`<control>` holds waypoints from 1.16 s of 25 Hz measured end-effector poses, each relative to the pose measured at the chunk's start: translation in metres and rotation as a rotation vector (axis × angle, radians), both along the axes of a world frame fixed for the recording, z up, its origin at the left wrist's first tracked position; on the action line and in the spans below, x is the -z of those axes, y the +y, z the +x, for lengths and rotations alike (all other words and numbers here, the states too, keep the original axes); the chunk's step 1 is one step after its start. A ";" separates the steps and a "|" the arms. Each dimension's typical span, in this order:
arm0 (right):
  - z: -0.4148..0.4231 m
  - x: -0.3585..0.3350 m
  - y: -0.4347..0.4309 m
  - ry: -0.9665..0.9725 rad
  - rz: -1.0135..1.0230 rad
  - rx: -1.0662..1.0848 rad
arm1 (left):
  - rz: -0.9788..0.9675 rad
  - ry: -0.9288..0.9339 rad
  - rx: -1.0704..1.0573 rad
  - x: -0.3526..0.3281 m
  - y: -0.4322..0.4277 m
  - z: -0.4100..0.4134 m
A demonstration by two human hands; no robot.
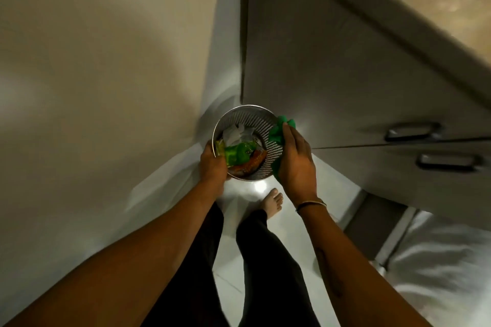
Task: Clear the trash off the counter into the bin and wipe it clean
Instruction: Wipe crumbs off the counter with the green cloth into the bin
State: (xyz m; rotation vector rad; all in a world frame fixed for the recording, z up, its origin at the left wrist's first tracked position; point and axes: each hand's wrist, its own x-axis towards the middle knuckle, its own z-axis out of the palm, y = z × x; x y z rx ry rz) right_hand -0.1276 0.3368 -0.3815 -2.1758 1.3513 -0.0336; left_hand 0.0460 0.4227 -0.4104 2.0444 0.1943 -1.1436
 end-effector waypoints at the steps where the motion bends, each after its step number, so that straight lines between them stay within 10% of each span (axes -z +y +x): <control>1: 0.005 -0.037 0.003 -0.030 -0.006 0.015 | 0.000 0.016 -0.023 -0.035 0.005 0.000; 11: 0.017 -0.273 0.001 -0.207 -0.229 -0.003 | -0.049 -0.027 -0.032 -0.260 0.004 -0.009; 23: -0.045 -0.347 -0.075 -0.509 -0.358 0.240 | 0.014 -0.115 0.145 -0.298 -0.053 -0.005; 29: -0.068 -0.299 -0.184 -0.205 -0.270 0.305 | 0.054 -0.125 0.187 -0.305 -0.060 -0.009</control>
